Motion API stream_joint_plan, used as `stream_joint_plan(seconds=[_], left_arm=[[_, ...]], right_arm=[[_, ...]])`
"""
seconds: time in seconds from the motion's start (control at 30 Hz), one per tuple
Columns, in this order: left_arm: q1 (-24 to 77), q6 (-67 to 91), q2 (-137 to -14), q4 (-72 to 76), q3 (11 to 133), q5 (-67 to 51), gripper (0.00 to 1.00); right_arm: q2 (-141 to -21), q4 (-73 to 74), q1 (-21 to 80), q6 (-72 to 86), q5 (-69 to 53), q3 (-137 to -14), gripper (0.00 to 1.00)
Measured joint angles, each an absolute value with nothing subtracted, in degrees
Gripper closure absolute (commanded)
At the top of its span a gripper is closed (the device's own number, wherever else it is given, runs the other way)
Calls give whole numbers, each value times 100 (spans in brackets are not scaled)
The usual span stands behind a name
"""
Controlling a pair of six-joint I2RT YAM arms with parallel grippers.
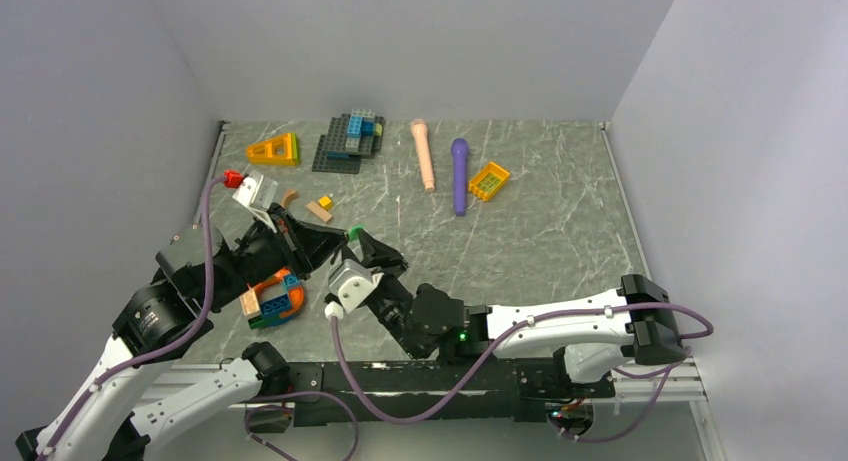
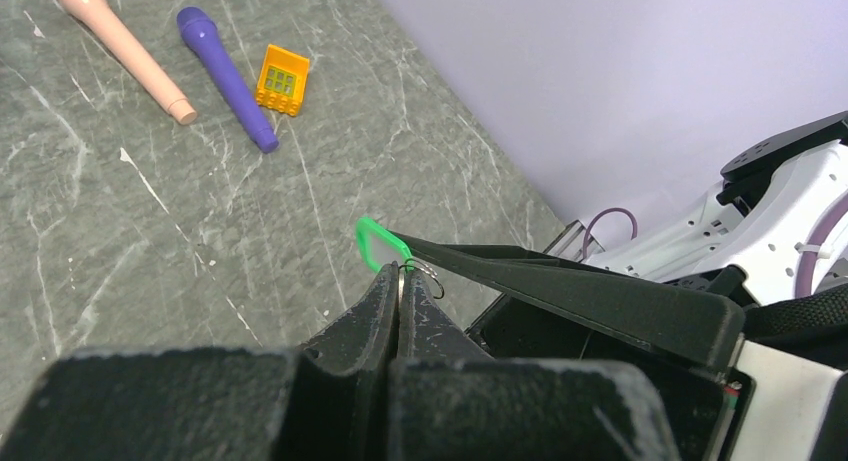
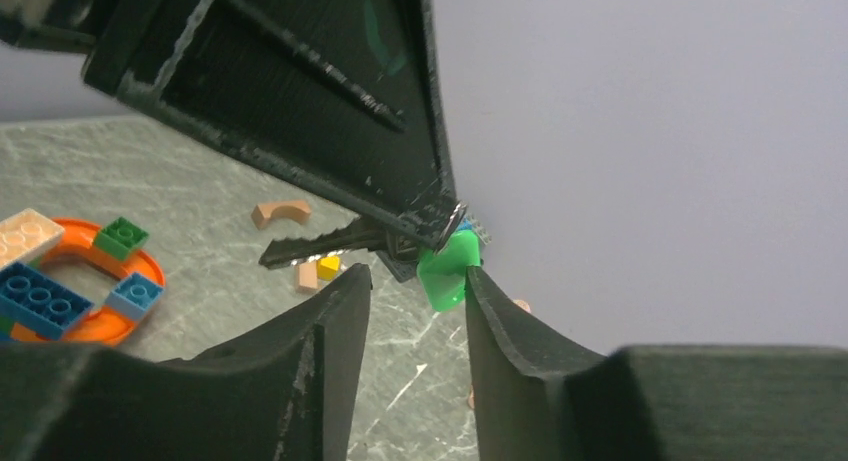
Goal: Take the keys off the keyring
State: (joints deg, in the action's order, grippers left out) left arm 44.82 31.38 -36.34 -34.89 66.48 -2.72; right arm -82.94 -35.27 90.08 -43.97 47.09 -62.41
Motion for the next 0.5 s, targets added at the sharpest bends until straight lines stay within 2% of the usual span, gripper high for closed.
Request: stream_joint_plan(seconds=[0.23,0.4,0.5], left_arm=[[4482,3138,-3634,-3472,6648,-272,100],[4482,3140,-3634,-3452,6648,-285,100],[4482,3138,-3634,-3450,6646,-298,100]], right_arm=[[-8294,-3721,9002,-4534,4766,-6289,91],[-8294,-3811,8995,-4541,4845,-6289,100],[-8294,-3824,8993,-4506,4858,-6289,100]])
